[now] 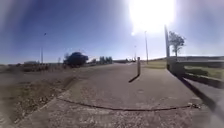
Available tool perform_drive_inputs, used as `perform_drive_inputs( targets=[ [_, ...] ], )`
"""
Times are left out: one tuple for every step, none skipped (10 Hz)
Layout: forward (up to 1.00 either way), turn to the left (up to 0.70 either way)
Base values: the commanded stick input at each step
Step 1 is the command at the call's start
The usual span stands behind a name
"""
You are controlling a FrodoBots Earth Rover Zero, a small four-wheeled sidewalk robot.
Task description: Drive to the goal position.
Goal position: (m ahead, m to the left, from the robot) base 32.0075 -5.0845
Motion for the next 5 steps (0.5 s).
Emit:
perform_drive_inputs(
  targets=[
    [0.7, 0.0],
    [0.7, -0.07],
    [0.7, -0.15],
    [0.7, -0.35],
    [0.7, -0.35]
  ],
)
